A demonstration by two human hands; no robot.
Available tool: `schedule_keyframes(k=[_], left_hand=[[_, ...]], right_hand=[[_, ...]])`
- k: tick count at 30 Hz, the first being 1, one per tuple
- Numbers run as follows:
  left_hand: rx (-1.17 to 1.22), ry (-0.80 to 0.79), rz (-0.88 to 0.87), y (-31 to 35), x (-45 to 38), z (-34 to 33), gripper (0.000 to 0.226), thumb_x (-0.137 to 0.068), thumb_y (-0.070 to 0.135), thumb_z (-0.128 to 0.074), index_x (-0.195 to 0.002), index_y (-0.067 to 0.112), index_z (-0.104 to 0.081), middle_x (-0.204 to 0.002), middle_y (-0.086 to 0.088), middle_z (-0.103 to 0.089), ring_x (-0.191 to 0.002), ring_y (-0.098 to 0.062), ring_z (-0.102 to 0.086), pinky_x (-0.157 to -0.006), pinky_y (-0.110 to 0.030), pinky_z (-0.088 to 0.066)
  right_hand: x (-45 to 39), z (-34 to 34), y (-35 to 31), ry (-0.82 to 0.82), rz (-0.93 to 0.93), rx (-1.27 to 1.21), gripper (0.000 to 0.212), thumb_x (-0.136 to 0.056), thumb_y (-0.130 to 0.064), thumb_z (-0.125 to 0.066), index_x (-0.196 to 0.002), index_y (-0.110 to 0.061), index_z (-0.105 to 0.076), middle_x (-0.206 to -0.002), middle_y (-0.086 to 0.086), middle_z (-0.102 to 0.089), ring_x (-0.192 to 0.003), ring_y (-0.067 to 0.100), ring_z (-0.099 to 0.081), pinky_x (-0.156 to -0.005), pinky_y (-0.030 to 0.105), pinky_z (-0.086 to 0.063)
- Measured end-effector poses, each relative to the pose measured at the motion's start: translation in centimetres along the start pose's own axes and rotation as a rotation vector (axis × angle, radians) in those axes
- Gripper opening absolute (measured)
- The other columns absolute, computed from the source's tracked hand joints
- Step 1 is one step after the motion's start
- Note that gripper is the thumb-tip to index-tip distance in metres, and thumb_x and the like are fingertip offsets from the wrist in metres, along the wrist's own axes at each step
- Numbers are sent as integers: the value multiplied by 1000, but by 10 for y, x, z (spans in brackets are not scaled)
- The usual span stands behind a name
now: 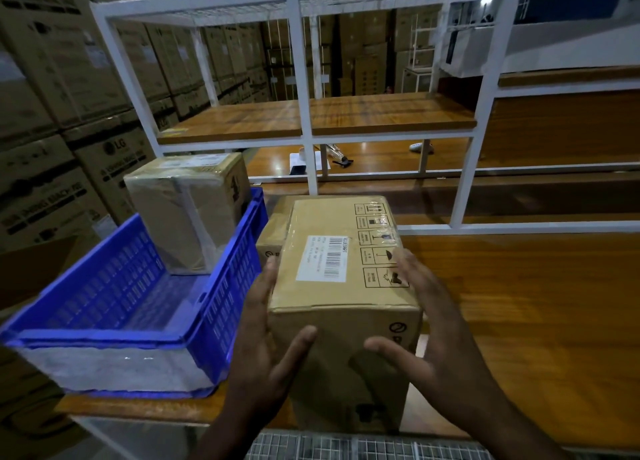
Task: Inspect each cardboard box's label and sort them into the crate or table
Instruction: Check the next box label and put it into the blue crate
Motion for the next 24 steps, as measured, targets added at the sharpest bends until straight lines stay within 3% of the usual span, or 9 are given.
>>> schedule_keyframes(k=[3,5,8,13,16,18,21,24], left_hand=[[219,-21,257,-45,28,-12,90,-73,58,-73,-149,33,-35,-143,18,-53,-128,-2,-54,-94,-22,-53],[270,-60,377,-76,50,-25,85,-66,61,-80,-136,23,-49,-126,7,-67,-112,-7,-66,-83,-19,-55],[236,-106,485,-109,78,-39,101,-58,70,-84,-136,13,-53,-123,3,-71,-110,-14,-69,-83,-24,-57],[188,-107,502,-112,83,-41,96,-61,69,-82,-136,17,-55,-121,6,-72,-109,-13,-70,-82,-24,-57],[138,-68,473,-97,76,-28,79,-64,71,-74,-128,26,-61,-118,9,-73,-107,-6,-69,-81,-20,-55],[74,-40,402,-76,67,-16,64,-71,72,-65,-122,34,-64,-118,16,-71,-108,0,-66,-84,-22,-54],[70,-12,319,-40,52,-2,63,-76,77,-55,-125,37,-61,-119,24,-67,-109,1,-63,-83,-23,-53],[139,18,285,-17,41,5,73,-77,81,-54,-128,29,-62,-123,12,-67,-113,-8,-63,-84,-22,-51]], right_hand=[[20,-14,38,-25,-262,-383,100,-72,-60,-74,-151,-49,-12,-150,-33,-31,-133,-7,-40,-101,24,-41],[35,-35,56,-121,-346,-457,95,-73,-52,-80,-148,-49,-22,-141,-29,-46,-123,-4,-52,-94,22,-49],[54,-58,71,-202,-395,-448,81,-74,-40,-83,-141,-40,-38,-127,-29,-57,-115,-5,-57,-87,12,-49],[74,-71,85,-248,-384,-215,63,-78,-48,-77,-131,-36,-46,-119,-42,-45,-114,-8,-51,-82,5,-41],[68,-60,76,-234,-339,-116,66,-77,-70,-63,-134,-50,-37,-129,-39,-41,-123,-7,-42,-96,22,-44],[57,-45,61,-191,-326,-68,71,-76,-82,-49,-139,-53,-31,-133,-38,-40,-124,-7,-39,-98,32,-44],[39,-18,29,-92,-291,-212,54,-83,-72,-51,-133,-58,-39,-126,-30,-55,-116,-2,-54,-88,34,-51],[33,-6,15,-74,-355,-467,39,-82,-64,-55,-120,-68,-44,-119,-25,-64,-107,3,-65,-83,36,-57]])
Point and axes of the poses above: each hand's wrist, its own x-axis away from the middle knuckle, its own z-axis out of the back of the hand, y = z × x, the point moved 9 cm from there along -x, towards the middle knuckle
